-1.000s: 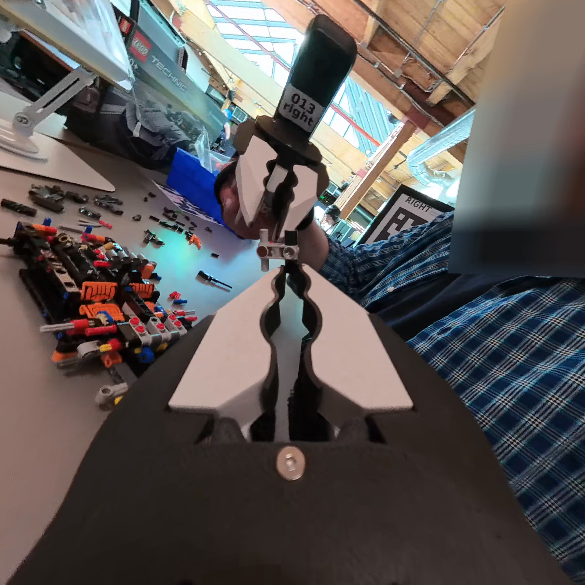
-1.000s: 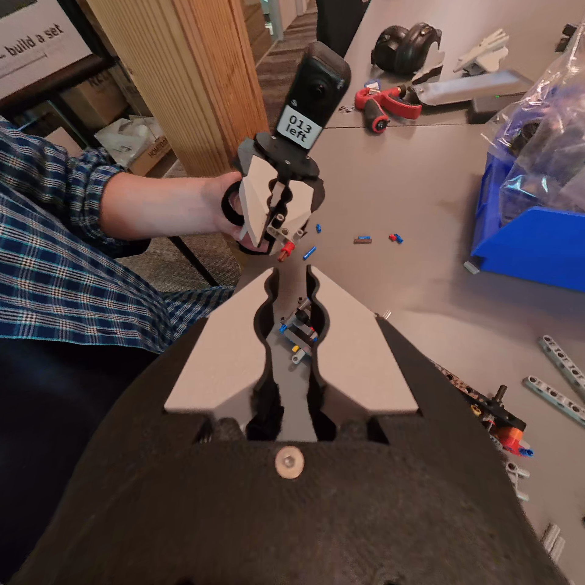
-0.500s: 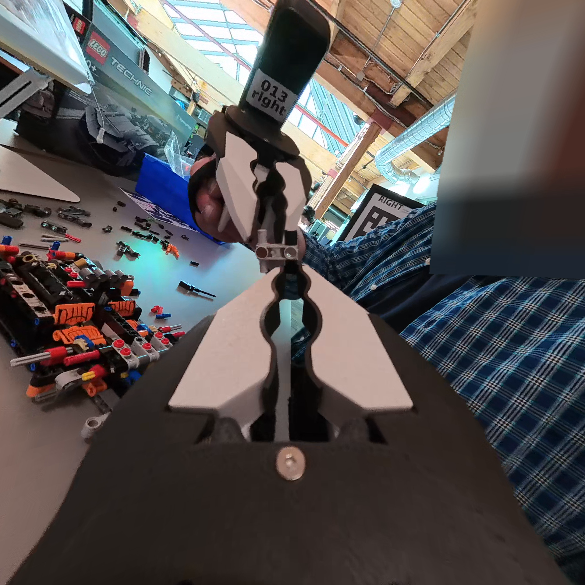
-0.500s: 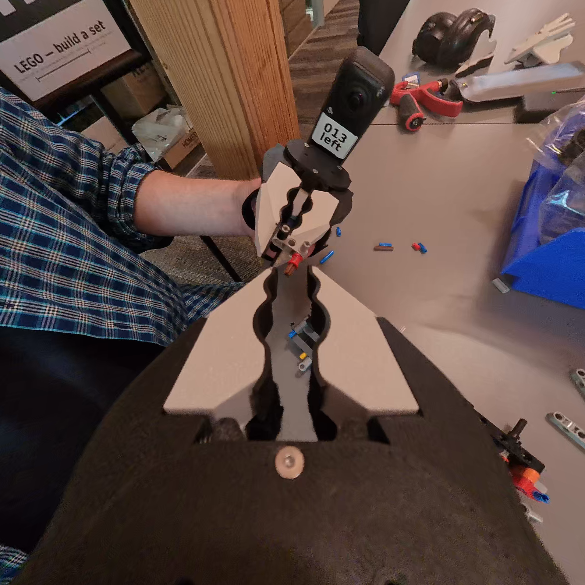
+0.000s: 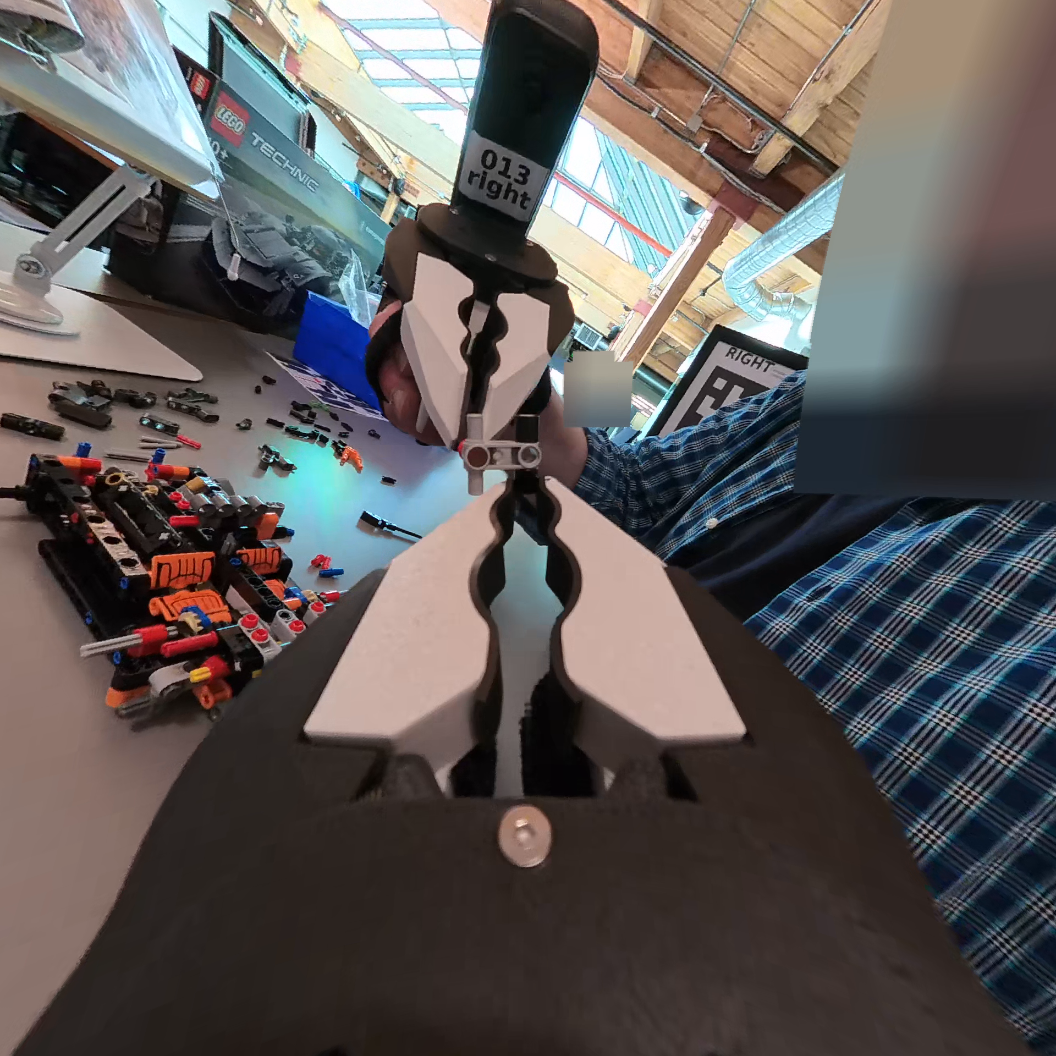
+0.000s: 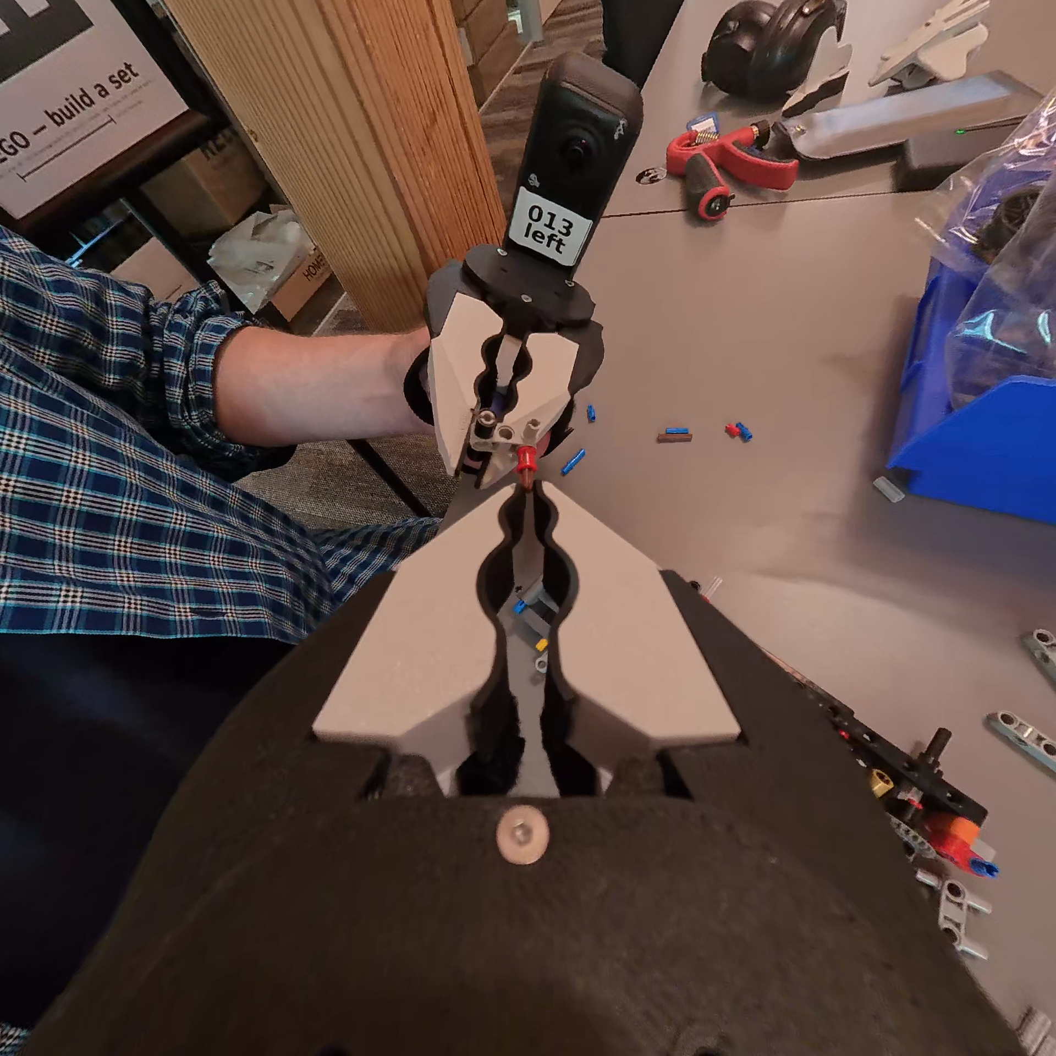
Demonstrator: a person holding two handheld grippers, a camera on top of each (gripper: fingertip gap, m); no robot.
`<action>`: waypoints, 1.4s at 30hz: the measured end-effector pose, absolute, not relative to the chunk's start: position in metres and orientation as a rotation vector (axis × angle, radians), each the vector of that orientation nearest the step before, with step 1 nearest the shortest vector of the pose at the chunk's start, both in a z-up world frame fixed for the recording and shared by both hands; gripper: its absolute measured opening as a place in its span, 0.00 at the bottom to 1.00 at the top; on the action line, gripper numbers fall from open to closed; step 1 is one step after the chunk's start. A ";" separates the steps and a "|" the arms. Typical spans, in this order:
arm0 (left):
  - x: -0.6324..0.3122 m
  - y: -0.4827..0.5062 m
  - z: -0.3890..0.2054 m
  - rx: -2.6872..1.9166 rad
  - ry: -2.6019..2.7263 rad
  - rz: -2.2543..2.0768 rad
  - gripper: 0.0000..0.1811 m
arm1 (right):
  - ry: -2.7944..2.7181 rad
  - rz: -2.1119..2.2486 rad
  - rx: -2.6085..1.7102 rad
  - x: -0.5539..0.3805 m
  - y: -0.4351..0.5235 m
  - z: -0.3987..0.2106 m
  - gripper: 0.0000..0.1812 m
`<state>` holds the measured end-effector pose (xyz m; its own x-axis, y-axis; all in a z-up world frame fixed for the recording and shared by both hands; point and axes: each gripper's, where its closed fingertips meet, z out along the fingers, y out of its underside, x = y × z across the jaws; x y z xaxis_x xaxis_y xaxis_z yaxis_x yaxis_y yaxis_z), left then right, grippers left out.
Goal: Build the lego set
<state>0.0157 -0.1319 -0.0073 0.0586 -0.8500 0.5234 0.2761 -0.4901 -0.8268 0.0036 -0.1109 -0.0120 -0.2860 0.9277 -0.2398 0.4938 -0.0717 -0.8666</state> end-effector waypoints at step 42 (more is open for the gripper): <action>0.027 -0.128 -0.004 -1.433 0.544 -1.693 0.04 | -1.744 1.470 -1.360 -0.007 -0.110 0.000 0.02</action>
